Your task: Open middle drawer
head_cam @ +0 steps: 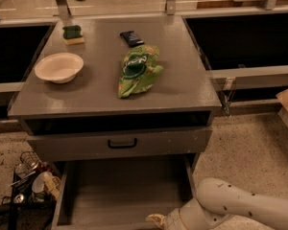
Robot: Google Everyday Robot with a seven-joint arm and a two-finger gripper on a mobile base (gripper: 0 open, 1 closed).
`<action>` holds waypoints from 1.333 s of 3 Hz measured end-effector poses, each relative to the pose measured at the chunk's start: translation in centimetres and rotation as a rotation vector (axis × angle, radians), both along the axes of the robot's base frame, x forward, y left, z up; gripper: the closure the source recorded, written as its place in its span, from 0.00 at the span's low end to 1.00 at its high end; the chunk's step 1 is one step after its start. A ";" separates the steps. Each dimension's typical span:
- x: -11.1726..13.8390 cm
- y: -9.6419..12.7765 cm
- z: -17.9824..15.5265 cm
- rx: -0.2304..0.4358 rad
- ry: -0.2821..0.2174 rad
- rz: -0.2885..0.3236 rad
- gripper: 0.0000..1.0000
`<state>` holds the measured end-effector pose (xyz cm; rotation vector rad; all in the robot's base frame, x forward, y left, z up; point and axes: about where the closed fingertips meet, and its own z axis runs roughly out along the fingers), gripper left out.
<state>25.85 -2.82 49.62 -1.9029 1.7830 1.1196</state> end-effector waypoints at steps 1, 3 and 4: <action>0.8 -0.2 0.2 -0.048 -0.041 -0.045 0.00; 1.9 1.0 -1.4 -0.078 -0.019 -0.044 0.00; 3.2 2.9 -3.7 -0.117 0.016 -0.033 0.00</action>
Offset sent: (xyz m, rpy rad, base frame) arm 0.0064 -0.0012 0.0016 -0.0400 -0.0348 -0.0376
